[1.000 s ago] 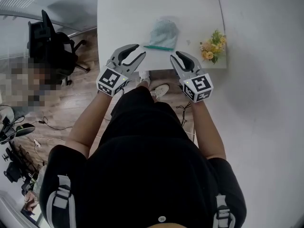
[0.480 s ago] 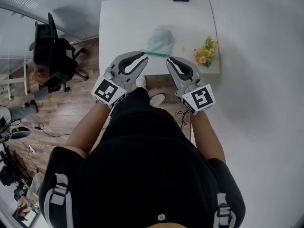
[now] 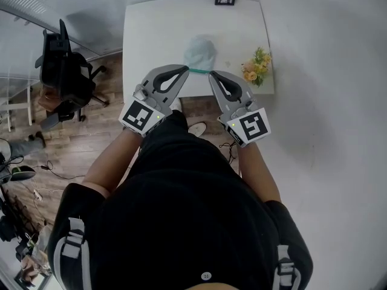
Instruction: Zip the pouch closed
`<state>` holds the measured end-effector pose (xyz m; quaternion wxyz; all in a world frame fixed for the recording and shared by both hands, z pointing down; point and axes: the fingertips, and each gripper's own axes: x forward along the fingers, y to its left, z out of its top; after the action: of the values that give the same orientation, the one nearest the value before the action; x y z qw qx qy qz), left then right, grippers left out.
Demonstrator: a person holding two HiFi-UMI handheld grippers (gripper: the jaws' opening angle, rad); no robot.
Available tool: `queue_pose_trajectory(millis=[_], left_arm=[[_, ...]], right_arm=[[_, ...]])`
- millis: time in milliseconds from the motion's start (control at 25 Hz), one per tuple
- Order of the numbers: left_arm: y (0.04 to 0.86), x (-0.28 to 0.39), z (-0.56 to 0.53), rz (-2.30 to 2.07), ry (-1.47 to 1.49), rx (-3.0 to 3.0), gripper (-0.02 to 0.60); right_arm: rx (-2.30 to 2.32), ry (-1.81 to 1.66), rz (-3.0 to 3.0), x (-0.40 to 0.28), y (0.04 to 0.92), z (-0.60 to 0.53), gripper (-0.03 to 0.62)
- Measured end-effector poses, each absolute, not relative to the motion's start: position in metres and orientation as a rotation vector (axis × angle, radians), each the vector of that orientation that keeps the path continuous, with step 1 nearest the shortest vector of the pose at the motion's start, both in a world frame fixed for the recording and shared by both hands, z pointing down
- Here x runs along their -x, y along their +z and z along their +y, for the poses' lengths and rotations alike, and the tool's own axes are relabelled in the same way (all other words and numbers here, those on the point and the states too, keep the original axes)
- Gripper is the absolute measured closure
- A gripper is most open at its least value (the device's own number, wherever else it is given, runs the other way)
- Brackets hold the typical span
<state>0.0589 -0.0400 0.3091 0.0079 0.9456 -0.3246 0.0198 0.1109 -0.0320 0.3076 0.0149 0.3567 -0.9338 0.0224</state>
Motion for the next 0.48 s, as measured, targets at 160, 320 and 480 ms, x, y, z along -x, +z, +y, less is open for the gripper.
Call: queue_pose_trajectory(millis=[160, 320, 480], left_arm=[[0.3085, -0.0593, -0.0445, -1.034, 0.089, -2.967, 0.574], [0.3098, -0.0599, -0.0453, -1.040, 0.096, -2.963, 0.574], [0.3099, -0.0631, -0.0448, -1.035, 0.095, -2.965, 0.574]], right_arm=[[-1.121, 0.053, -2.896, -0.1166, 0.3071, -0.0354, 0.583], [-1.147, 0.054, -2.899, -0.1215, 0.3042, -0.0376, 0.583], [-1.157, 0.061, -2.903, -0.1221, 0.3014, -0.0390, 0.583]])
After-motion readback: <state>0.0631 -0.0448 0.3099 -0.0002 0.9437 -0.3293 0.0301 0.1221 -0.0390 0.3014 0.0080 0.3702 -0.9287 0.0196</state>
